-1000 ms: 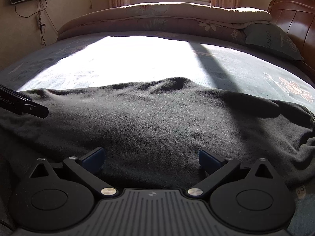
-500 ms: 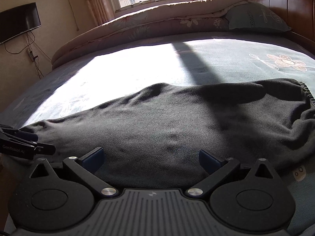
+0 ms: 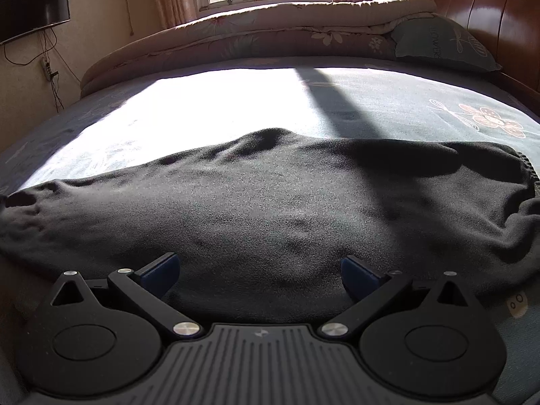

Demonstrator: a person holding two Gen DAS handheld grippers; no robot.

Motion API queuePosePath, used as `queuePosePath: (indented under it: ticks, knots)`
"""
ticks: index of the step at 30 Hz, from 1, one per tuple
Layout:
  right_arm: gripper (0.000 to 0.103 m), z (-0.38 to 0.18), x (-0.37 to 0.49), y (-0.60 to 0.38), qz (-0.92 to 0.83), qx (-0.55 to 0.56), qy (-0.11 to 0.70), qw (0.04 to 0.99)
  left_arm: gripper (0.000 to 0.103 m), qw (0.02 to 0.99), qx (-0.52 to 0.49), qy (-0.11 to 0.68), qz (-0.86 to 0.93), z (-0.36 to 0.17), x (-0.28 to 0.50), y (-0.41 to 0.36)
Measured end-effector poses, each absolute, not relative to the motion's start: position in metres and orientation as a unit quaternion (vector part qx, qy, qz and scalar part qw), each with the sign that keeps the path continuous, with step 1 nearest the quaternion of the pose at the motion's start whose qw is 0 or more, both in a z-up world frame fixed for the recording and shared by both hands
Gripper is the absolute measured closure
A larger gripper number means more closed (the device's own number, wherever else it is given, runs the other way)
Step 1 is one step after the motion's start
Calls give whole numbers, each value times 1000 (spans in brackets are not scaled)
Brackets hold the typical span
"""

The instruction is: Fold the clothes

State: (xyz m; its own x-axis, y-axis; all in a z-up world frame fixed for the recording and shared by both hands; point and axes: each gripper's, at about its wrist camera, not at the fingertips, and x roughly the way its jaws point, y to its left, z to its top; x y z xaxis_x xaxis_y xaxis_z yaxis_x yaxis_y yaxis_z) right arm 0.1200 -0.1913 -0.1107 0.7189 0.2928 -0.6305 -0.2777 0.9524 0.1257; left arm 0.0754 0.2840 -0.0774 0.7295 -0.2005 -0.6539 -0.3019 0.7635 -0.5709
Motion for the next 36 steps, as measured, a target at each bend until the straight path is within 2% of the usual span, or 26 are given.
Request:
queuePosePath:
  ticks: [2, 6, 14, 26, 30, 36]
  knots:
    - [0, -111, 120, -191, 152, 10, 339, 929, 26, 846, -406, 344, 47, -90, 59, 317]
    - [0, -114, 119, -185, 144, -10, 331, 932, 26, 821, -465, 327, 50, -114, 47, 339]
    - [0, -117, 116, -178, 135, -38, 321, 937, 26, 807, -497, 311, 73, -135, 62, 349]
    - [0, -117, 115, -177, 135, -41, 320, 937, 26, 781, -558, 228, 165, -144, 57, 360]
    - [0, -117, 115, -178, 136, -40, 320, 937, 26, 788, -539, 223, 196, -139, 59, 354]
    - [0, -111, 112, -173, 151, -53, 320, 934, 24, 806, -485, 279, 193, -121, 57, 358]
